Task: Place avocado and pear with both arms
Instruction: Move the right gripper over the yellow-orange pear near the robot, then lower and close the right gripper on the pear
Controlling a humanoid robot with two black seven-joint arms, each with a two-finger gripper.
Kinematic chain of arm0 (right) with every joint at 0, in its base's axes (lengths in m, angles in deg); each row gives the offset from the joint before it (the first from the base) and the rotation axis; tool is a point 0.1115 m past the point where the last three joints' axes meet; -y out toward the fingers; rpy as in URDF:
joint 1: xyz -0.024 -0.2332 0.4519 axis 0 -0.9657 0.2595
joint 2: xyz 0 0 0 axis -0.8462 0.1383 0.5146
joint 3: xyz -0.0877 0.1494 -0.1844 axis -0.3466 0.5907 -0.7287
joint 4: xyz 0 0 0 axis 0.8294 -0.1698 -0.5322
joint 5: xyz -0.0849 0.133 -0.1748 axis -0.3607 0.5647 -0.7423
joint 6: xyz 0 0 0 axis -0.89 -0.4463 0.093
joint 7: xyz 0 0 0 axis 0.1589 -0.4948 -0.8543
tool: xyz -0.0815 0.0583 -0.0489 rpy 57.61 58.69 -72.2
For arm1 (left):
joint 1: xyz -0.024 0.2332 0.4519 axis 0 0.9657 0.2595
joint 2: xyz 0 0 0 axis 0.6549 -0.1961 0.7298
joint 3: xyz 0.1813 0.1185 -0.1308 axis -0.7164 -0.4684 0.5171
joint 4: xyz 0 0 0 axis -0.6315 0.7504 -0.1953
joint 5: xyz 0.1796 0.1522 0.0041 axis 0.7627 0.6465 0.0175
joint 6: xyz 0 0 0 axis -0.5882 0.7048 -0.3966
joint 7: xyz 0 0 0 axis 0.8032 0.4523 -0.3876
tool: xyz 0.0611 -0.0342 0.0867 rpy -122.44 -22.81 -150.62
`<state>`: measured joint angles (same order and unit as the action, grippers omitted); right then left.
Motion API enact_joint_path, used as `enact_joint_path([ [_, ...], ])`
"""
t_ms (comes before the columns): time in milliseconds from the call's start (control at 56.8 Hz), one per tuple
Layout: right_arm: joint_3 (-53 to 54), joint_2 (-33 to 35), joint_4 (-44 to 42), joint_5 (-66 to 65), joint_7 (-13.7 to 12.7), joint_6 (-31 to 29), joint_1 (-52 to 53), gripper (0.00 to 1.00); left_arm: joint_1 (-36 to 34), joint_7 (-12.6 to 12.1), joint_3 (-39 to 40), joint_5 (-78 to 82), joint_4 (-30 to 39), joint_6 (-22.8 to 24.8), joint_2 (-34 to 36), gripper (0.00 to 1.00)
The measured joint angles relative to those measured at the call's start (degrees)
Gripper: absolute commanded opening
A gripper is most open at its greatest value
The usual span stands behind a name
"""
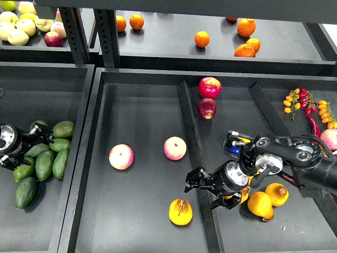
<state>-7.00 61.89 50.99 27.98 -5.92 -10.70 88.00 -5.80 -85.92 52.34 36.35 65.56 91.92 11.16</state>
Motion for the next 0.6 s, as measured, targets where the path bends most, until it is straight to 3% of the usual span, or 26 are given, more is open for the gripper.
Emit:
enact_joint_path([
  [599, 0.0, -11.1, -13.4, -2.0, 0.0, 0.0, -4.7, 1.00, 0.1, 0.0, 0.4, 0.0, 0.2, 0.0, -0.2, 0.99],
])
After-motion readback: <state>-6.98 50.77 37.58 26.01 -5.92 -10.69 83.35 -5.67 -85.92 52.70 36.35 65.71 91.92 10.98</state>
